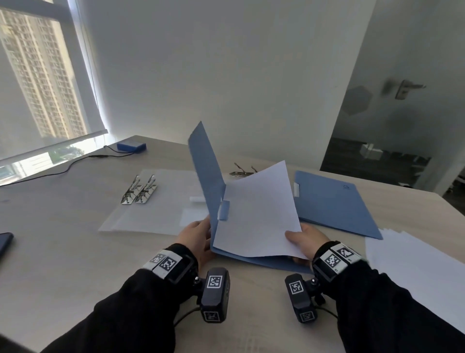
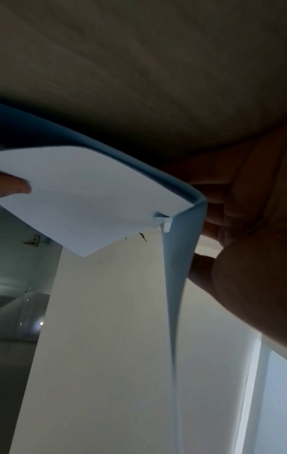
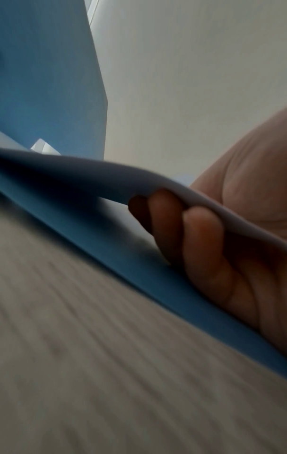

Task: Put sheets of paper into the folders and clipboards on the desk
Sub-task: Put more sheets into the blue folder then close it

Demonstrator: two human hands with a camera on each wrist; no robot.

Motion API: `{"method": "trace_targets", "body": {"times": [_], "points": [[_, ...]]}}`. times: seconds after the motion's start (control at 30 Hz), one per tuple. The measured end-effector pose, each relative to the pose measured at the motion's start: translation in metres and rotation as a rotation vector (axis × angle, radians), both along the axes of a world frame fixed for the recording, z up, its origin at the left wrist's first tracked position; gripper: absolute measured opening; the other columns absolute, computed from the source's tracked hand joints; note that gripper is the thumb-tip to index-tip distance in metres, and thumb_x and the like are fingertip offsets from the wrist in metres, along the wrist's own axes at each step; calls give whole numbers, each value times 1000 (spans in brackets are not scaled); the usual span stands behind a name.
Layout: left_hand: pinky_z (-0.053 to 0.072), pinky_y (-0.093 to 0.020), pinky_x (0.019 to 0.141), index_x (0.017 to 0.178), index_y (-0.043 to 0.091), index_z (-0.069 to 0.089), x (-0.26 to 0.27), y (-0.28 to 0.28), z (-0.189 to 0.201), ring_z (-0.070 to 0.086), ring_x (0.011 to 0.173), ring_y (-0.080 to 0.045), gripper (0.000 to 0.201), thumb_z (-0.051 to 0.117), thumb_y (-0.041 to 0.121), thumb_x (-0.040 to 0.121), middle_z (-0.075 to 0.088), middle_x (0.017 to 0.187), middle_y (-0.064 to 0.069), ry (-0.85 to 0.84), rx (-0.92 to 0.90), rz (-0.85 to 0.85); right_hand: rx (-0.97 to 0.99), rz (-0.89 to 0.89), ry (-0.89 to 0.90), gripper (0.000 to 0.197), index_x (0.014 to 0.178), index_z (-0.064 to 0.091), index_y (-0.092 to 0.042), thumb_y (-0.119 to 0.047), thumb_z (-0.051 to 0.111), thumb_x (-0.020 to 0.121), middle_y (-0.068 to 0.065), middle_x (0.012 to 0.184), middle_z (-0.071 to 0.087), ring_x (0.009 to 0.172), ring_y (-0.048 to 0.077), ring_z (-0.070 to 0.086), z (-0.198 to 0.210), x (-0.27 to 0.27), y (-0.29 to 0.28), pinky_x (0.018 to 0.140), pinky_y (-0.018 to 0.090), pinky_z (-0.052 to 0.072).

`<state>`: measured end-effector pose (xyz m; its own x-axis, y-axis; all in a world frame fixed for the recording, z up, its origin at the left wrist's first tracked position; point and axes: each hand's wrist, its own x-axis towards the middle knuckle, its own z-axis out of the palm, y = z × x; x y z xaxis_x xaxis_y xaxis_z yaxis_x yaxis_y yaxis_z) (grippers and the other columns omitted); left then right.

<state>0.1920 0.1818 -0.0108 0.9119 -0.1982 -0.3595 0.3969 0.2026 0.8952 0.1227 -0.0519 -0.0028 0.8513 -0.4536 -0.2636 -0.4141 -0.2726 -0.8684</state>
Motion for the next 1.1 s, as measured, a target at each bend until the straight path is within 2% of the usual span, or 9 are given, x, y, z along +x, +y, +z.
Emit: {"method": "trace_targets", "body": {"times": [0.17,0.23,0.37,0.53,0.63,0.77,0.87,1.0,1.1], "points": [[52,-25,40,95,2,64,1,-8,9,69,47,-20,17,57,18,94,73,61,-7,38,49,-168,28,2,0,17,110,58,-13,-13,53,94,12,65,61,41,22,53,-6,2,-1,35,21,39],[57,-29,49,113,0,61,7,-11,8,71,60,-24,24,59,9,92,74,80,-12,19,104,-199,46,-13,17,10,100,60,-12,-14,52,94,9,64,58,47,21,52,-7,2,-2,39,24,41],[52,-54,93,134,9,49,16,-15,0,65,103,-40,55,64,0,82,65,119,-19,-67,248,-242,205,-128,1,26,83,47,-18,-1,39,100,0,79,46,67,14,48,-2,-7,-2,56,29,48],[55,-57,85,128,33,51,14,-9,-15,67,95,-39,76,66,12,56,67,109,-12,-147,281,-198,307,-285,-94,22,79,56,-3,-11,45,97,17,71,52,57,29,49,4,-19,4,52,34,42],[56,-56,83,124,37,50,-4,2,-7,68,92,-38,68,66,6,65,67,105,-10,-192,263,-178,371,-304,-123,24,73,58,-8,-23,55,91,14,67,54,58,28,51,9,-35,9,53,32,43],[54,-59,85,122,32,50,-21,14,-8,67,95,-43,59,57,-10,81,67,109,-16,-203,167,-139,163,-181,-114,42,90,69,-17,-48,41,96,4,92,71,85,23,66,11,-60,7,82,38,51],[51,-61,88,130,27,49,-33,20,-8,66,98,-45,62,55,-12,83,66,114,-19,-187,83,-134,163,-133,-221,17,107,62,-15,-24,51,97,5,105,68,86,13,63,11,-75,5,70,29,49],[55,-57,82,126,29,51,-52,16,-2,67,91,-43,58,54,-11,85,67,110,-21,-217,-37,-149,326,-60,-191,22,112,61,-23,-14,48,97,7,95,69,74,23,63,9,-96,8,53,27,47],[56,-51,80,128,22,50,-59,7,6,67,90,-38,45,59,1,89,68,110,-18,-255,48,-183,234,-59,-267,30,114,62,-26,-9,46,95,8,94,70,68,23,62,13,-109,5,42,23,42]]}}
